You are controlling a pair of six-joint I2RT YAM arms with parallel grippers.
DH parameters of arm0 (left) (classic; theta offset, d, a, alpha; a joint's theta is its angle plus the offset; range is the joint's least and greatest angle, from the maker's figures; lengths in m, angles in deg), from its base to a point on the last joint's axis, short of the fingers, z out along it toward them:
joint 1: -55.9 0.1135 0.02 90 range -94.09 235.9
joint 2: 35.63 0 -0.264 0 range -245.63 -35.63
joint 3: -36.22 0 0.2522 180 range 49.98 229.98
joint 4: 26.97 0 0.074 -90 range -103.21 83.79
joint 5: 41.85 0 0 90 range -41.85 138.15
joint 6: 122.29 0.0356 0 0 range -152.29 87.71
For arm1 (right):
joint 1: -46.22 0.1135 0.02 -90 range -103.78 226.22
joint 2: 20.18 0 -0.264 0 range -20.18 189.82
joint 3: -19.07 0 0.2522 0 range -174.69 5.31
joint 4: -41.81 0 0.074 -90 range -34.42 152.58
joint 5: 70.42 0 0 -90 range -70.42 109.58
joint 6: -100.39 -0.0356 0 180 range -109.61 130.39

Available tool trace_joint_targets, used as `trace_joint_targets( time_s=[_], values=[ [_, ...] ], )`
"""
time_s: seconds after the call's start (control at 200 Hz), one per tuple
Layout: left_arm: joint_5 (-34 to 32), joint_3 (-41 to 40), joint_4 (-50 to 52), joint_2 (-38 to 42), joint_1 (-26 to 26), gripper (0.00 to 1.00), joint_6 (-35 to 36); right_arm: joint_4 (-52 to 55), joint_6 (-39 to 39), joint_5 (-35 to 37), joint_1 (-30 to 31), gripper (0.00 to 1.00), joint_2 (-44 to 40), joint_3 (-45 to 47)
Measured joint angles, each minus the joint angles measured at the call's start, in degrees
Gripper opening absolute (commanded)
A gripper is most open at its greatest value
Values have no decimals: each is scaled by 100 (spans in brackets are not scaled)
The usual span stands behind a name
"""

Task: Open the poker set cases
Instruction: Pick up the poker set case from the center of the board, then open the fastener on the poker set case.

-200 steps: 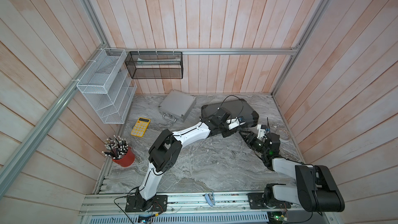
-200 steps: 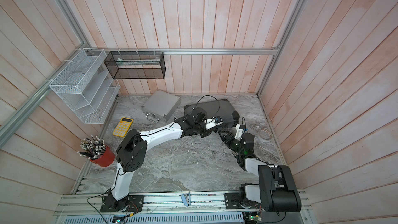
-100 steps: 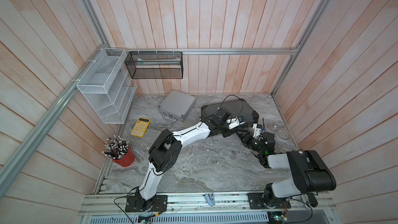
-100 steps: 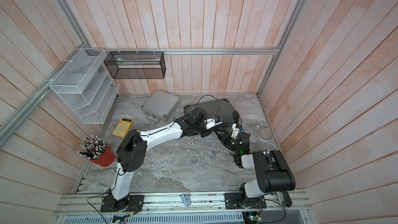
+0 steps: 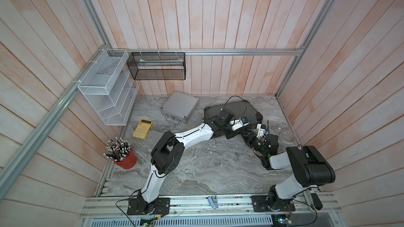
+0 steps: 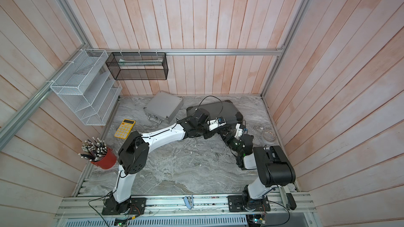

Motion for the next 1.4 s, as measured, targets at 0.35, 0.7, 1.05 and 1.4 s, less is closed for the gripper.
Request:
trace_joint_targets(
  time_s=[0.35, 0.7, 1.05, 1.4],
  values=[
    [11, 0, 0, 0, 11, 0, -15, -501, -197, 15, 59, 45, 376, 2],
    [17, 0, 2, 0, 15, 0, -22, -1320, -334, 15, 129, 44, 883, 94],
    [96, 11, -52, 0, 44, 0, -46, -2009, -605, 63, 149, 26, 1307, 127],
    [101, 2, -271, 0, 59, 0, -142, -1567, -566, 256, 149, 21, 927, 127]
  ],
)
